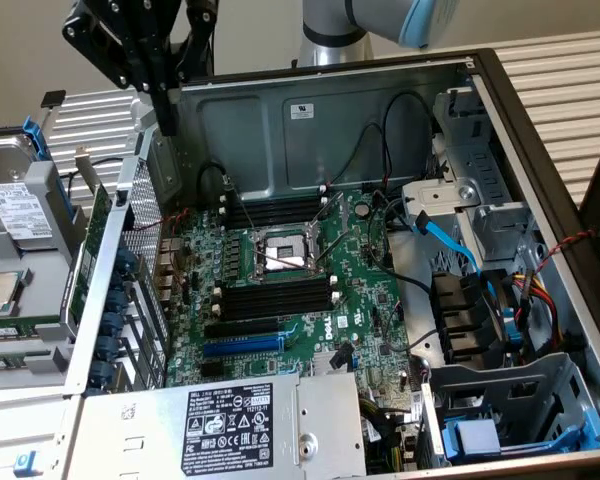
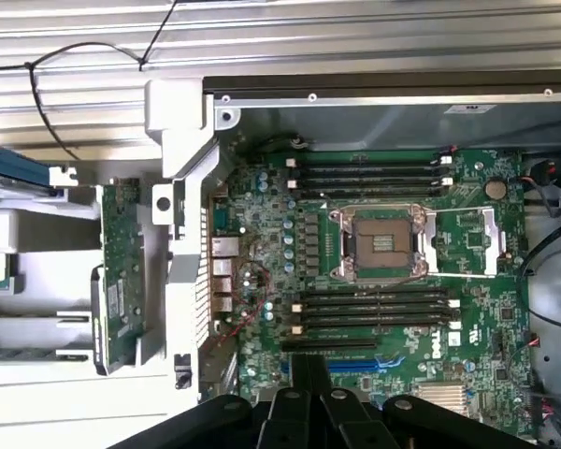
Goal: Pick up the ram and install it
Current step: 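Reach for the ram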
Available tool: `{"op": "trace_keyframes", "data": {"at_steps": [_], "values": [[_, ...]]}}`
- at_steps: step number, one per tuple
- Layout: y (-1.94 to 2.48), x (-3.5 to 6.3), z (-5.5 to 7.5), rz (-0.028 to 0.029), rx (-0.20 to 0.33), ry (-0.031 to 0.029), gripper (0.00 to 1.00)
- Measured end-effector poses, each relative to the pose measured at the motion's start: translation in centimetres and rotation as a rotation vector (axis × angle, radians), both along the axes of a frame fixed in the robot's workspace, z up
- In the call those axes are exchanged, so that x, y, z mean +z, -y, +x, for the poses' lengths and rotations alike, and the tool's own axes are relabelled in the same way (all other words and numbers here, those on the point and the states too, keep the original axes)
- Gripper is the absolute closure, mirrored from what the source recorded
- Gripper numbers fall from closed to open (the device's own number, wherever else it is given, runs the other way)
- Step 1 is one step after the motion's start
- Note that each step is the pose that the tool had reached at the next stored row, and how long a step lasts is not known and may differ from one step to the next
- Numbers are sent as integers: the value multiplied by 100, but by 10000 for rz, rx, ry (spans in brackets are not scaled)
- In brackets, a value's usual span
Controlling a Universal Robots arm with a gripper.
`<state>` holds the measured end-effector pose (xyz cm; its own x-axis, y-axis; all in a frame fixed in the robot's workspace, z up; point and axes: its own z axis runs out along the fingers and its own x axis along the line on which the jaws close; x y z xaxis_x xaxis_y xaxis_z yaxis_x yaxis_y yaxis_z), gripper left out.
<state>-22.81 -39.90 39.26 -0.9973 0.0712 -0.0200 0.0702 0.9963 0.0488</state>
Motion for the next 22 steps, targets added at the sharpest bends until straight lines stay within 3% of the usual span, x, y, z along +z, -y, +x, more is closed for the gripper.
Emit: {"op": "trace_keyframes", "data": {"at_steps": [22], "values": [[18,0,-1000,-1,1,-1,89]]}}
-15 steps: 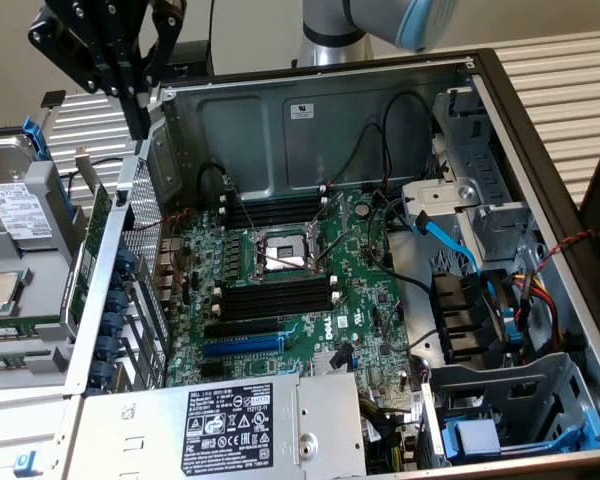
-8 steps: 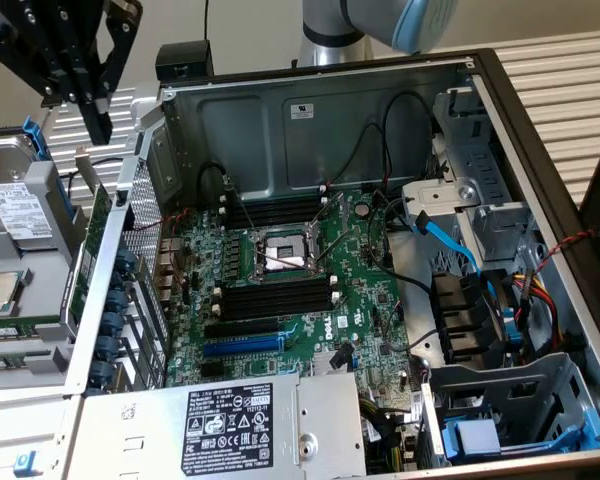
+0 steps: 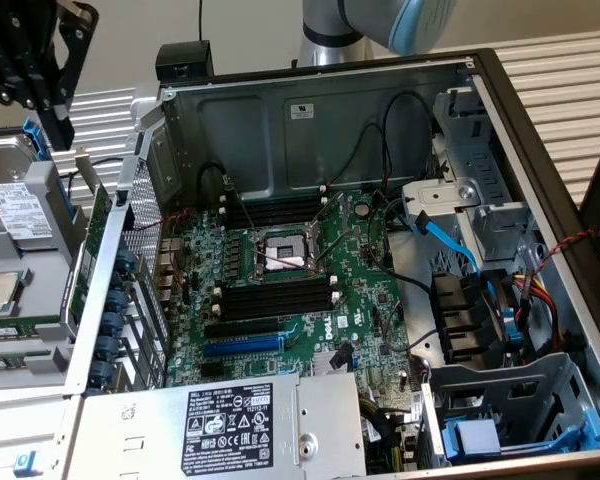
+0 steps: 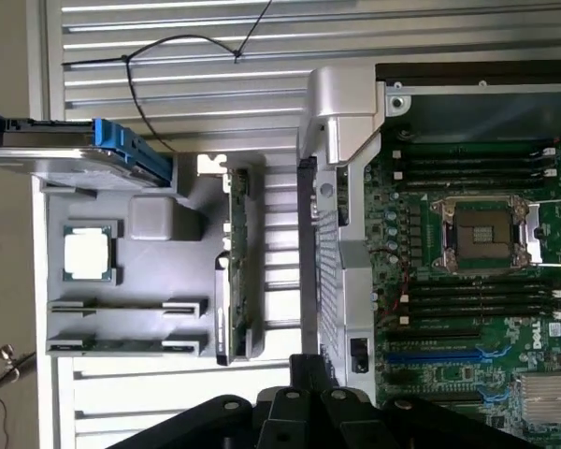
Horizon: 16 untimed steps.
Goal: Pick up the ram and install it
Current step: 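Reach for the ram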
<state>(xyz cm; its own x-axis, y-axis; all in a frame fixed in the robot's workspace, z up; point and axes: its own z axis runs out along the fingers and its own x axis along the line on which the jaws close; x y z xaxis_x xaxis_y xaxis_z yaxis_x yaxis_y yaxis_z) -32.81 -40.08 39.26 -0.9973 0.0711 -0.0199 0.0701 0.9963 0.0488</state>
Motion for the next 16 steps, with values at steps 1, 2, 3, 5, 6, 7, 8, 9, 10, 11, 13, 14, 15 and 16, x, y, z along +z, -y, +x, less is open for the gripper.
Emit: {"op": "trace_keyframes", "data": {"at_steps": [1,2,3,5,6,7,8,9,10,11,13,14,15,16], "values": [[2,0,-46,0,0,0,89],[3,0,-91,0,0,0,89],[5,0,-138,0,-1,0,89],[8,0,-228,0,-1,0,89],[10,0,-273,0,0,0,89],[11,0,-319,0,0,0,89],[13,0,-364,0,0,0,89],[14,0,-409,0,-1,-1,89],[16,0,-458,0,-1,0,89],[17,0,-503,0,-1,-1,89],[19,0,-594,0,-1,-1,89],[20,0,-638,0,0,-1,89],[21,-1,-681,0,0,0,89],[21,-1,-730,0,-1,0,89]]}}
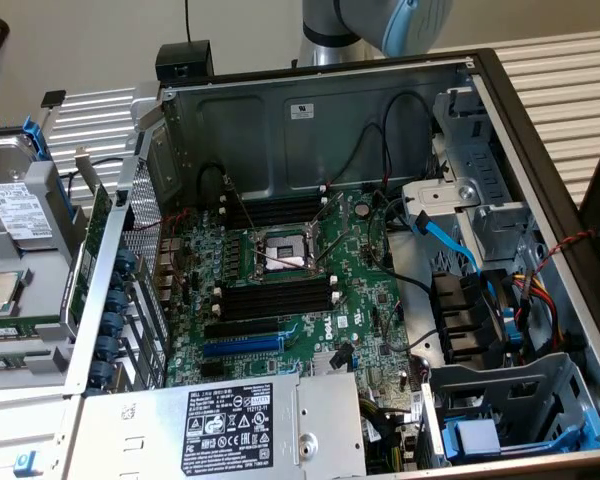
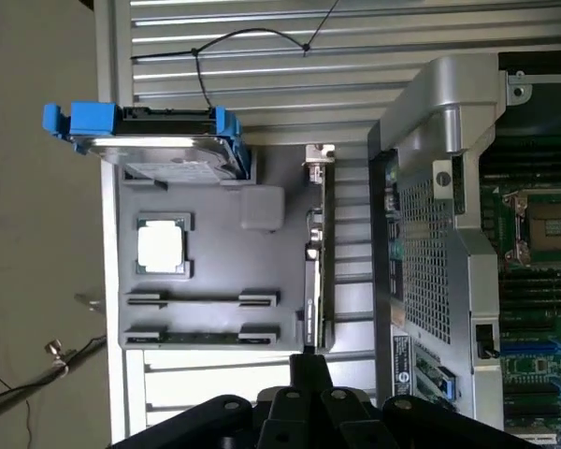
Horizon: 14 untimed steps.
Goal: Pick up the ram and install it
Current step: 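Reach for the ram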
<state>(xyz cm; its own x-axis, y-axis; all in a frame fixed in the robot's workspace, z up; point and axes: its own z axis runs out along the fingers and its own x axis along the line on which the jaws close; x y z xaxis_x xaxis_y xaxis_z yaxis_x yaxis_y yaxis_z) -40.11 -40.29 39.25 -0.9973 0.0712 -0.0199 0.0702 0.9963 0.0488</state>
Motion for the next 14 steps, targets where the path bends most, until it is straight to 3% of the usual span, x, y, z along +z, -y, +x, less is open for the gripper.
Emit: {"op": "trace_keyframes", "data": {"at_steps": [7,14], "values": [[0,-3,-287,0,1,1,89],[0,-3,-445,0,0,0,89]]}}
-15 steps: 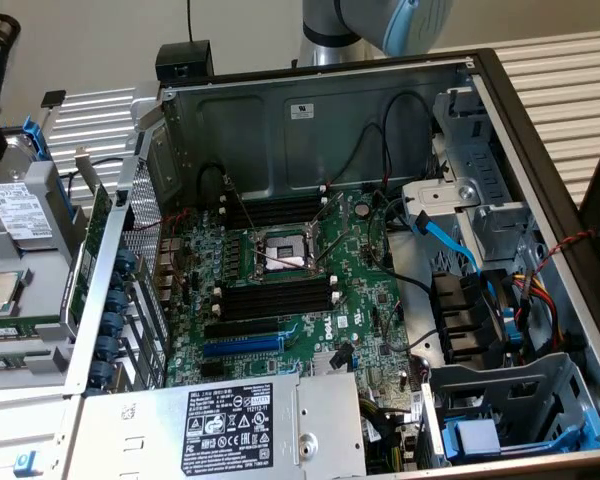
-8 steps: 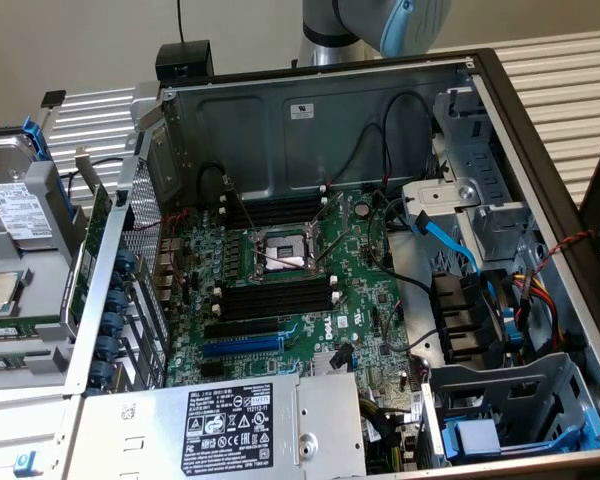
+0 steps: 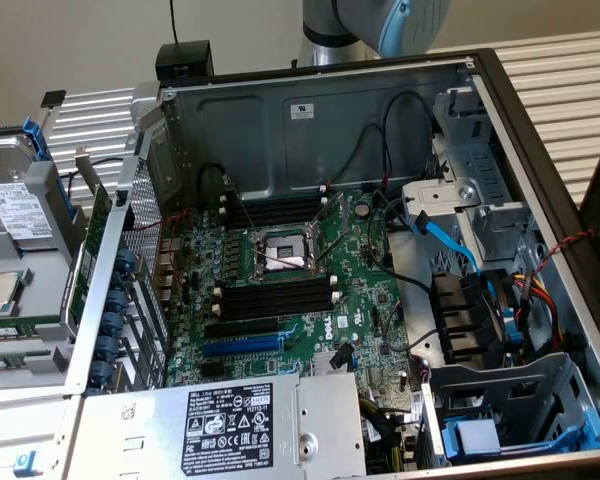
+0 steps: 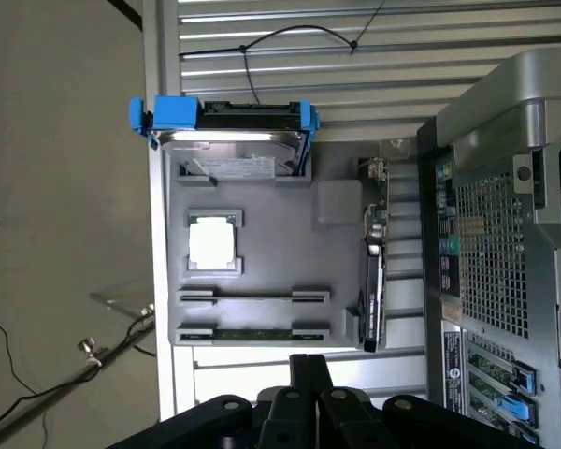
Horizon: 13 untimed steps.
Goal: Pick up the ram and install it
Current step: 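Reach for the ram, then pick up the ram and move it above insertion slot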
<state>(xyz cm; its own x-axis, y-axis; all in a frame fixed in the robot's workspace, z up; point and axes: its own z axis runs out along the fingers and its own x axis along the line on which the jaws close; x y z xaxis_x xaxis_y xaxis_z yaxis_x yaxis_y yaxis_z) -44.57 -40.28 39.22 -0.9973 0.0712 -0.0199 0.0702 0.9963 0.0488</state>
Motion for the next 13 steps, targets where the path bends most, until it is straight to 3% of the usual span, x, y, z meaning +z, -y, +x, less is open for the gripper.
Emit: {"op": "trace_keyframes", "data": {"at_steps": [13], "values": [[0,-1,-14,1,108,1,89]]}}
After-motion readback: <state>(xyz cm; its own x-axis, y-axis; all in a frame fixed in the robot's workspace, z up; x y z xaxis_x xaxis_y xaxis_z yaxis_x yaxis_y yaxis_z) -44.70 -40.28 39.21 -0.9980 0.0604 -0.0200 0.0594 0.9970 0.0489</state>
